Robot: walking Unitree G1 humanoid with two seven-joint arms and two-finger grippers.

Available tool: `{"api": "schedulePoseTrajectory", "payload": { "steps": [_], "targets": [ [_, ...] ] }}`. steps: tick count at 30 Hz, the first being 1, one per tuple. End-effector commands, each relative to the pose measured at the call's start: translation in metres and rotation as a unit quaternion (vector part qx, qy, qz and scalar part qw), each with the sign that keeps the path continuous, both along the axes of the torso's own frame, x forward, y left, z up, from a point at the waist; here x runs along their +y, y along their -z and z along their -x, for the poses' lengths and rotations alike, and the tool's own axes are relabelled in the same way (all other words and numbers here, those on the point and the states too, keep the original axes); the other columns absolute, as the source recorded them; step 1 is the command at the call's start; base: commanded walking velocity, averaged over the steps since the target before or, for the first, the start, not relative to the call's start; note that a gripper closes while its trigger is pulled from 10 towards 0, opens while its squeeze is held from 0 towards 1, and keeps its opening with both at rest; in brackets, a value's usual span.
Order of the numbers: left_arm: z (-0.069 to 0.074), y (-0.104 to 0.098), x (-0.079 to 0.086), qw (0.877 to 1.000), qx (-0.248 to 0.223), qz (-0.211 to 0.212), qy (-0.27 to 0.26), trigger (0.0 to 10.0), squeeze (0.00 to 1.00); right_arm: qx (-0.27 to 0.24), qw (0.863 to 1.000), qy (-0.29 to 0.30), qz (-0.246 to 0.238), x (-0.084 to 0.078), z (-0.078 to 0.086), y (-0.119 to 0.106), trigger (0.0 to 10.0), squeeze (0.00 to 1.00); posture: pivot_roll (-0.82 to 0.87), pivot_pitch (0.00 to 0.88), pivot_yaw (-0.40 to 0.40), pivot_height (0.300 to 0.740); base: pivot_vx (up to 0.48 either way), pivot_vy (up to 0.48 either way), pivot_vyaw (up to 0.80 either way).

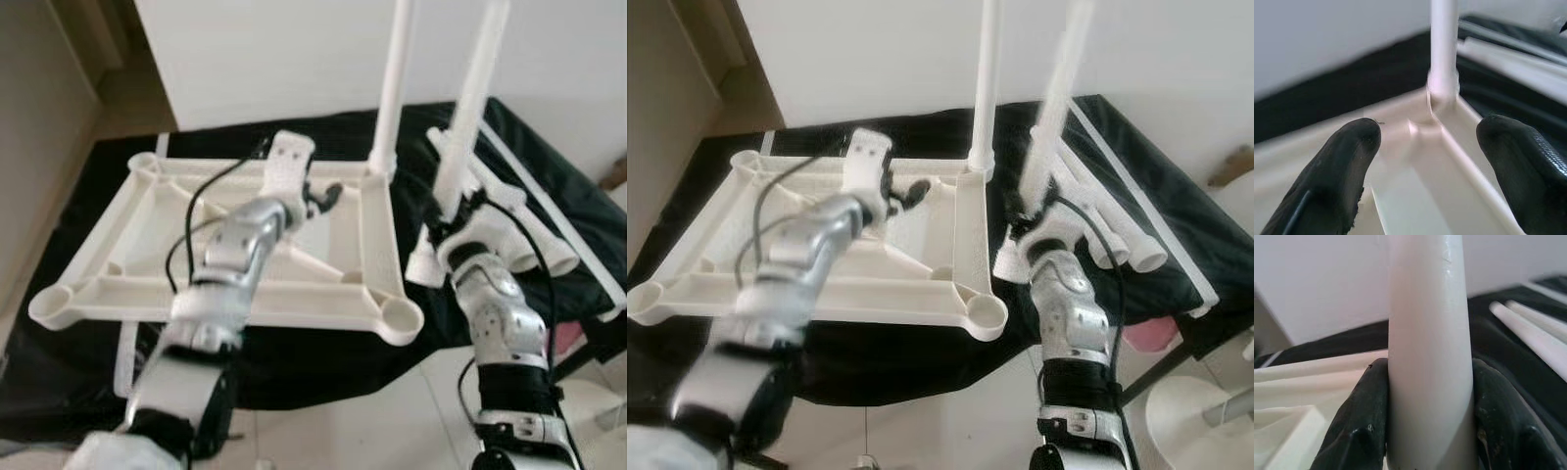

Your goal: Building children table

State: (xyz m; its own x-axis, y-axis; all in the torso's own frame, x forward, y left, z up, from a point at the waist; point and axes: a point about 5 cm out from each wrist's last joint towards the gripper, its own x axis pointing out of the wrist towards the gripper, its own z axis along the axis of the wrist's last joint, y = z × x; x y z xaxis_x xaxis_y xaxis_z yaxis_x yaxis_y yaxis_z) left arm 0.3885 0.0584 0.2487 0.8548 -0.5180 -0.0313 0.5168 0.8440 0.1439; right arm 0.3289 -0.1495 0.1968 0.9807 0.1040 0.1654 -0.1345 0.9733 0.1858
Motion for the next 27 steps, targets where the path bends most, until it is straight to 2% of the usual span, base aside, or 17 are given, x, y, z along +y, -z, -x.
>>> {"api": "schedulePoseTrajectory", "payload": {
  "steps": [1,2,5,7,8,10,12,13,15,19,22,27],
  "targets": [
    [-0.003,-0.001,0.0,1.0,-0.011,-0.015,-0.015,10.0,0.0,-0.021,1.0,-0.014,0.005,0.006,0.001,-0.007,10.0,0.0,0.02,0.0,0.024,0.74,0.0,0.0,0.0],
    [-0.006,-0.008,-0.004,0.999,-0.022,-0.019,-0.014,10.0,0.0,-0.034,0.999,-0.027,0.006,0.01,0.002,-0.011,10.0,0.0,0.02,0.0,0.027,0.74,0.0,0.0,0.0],
    [-0.007,-0.013,-0.008,0.999,-0.028,-0.019,-0.01,10.0,0.0,-0.045,0.998,-0.039,0.007,0.014,0.002,-0.014,10.0,0.0,0.02,0.0,0.03,0.74,0.0,0.0,0.0],
    [-0.008,-0.024,-0.022,0.999,-0.034,-0.01,0.03,10.0,0.0,-0.094,0.991,-0.088,0.042,0.027,0.007,-0.025,10.0,0.0,0.01,0.0,0.041,0.74,0.0,0.0,0.0],
    [-0.008,-0.024,-0.022,0.999,-0.034,-0.01,0.03,10.0,0.0,-0.094,0.991,-0.088,0.042,0.027,0.007,-0.025,10.0,0.0,0.01,0.0,0.041,0.74,0.0,0.0,0.0],
    [-0.006,-0.035,-0.034,0.995,-0.033,0.016,0.092,10.0,0.0,-0.129,0.981,-0.123,0.071,0.038,0.011,-0.033,10.0,0.0,0.01,0.0,0.044,0.74,0.0,0.0,0.0],
    [-0.006,-0.037,-0.037,0.994,-0.025,0.021,0.104,10.0,0.0,-0.14,0.978,-0.133,0.074,0.041,0.012,-0.035,10.0,0.0,0.0,0.0,0.046,0.74,0.0,0.0,0.0],
    [-0.011,-0.036,-0.038,0.995,0.005,0.012,0.101,10.0,0.0,-0.156,0.973,-0.151,0.082,0.048,0.013,-0.039,10.0,0.0,0.0,0.0,0.047,0.74,0.0,0.0,0.0],
    [-0.013,-0.036,-0.037,0.995,0.015,0.006,0.094,10.0,0.0,-0.165,0.969,-0.158,0.091,0.051,0.014,-0.04,10.0,0.0,0.0,0.0,0.048,0.74,0.0,0.0,0.0],
    [-0.016,-0.052,-0.037,0.995,-0.003,0.011,0.094,10.0,0.0,-0.168,0.963,-0.182,0.106,0.063,0.016,-0.038,10.0,0.0,-0.01,0.0,0.048,0.74,0.0,0.0,0.0],
    [-0.012,-0.071,-0.043,0.99,-0.022,0.039,0.133,10.0,0.0,-0.157,0.962,-0.188,0.118,0.067,0.016,-0.031,10.0,0.0,-0.01,0.0,0.045,0.74,0.0,0.0,0.0],
    [-0.007,-0.086,-0.049,0.982,-0.032,0.065,0.172,10.0,0.0,-0.149,0.963,-0.191,0.116,0.068,0.014,-0.027,10.0,0.0,-0.01,0.0,0.045,0.74,0.0,0.0,0.0]
  ]
}}
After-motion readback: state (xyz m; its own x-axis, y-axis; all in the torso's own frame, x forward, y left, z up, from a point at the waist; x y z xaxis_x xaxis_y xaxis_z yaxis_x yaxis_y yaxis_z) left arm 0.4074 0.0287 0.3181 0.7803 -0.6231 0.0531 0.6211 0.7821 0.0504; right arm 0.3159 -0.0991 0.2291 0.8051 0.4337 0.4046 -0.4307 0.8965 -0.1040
